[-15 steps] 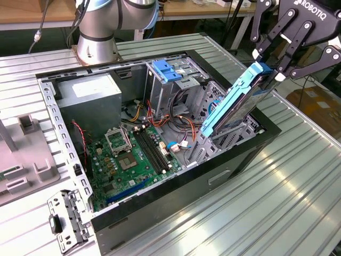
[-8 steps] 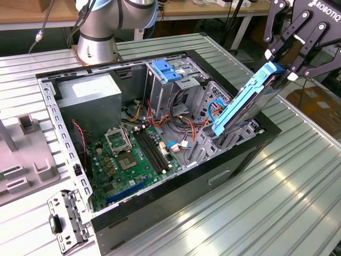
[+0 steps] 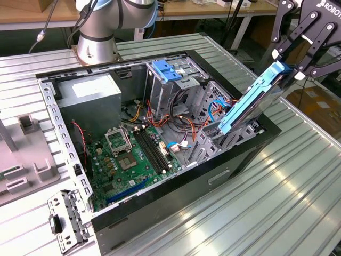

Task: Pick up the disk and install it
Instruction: 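Pick up the disk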

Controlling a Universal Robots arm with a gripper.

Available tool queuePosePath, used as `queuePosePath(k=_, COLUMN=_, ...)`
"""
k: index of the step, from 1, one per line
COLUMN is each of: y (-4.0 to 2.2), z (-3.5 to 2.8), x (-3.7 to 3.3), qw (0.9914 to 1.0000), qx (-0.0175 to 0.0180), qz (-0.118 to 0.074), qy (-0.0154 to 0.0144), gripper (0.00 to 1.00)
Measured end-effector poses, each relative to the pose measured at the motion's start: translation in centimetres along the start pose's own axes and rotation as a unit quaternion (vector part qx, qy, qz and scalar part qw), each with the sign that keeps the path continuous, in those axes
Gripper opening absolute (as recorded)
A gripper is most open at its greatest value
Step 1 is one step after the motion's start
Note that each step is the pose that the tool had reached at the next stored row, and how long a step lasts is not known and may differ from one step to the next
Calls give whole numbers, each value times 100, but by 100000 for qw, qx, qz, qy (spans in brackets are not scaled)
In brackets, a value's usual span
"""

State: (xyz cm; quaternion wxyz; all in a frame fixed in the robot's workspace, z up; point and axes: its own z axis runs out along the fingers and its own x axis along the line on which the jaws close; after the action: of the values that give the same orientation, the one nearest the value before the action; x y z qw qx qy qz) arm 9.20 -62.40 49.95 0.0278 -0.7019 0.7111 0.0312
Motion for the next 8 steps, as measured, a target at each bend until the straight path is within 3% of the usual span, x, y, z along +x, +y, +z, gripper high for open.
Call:
queuePosePath(k=4, y=-122, z=-1, x=10, qw=100000, qx=-75, qz=2, qy=4, gripper=37)
queuePosePath(k=8, y=-200, z=-1, x=11, qw=100000, qx=-98, qz=7, qy=4, gripper=37)
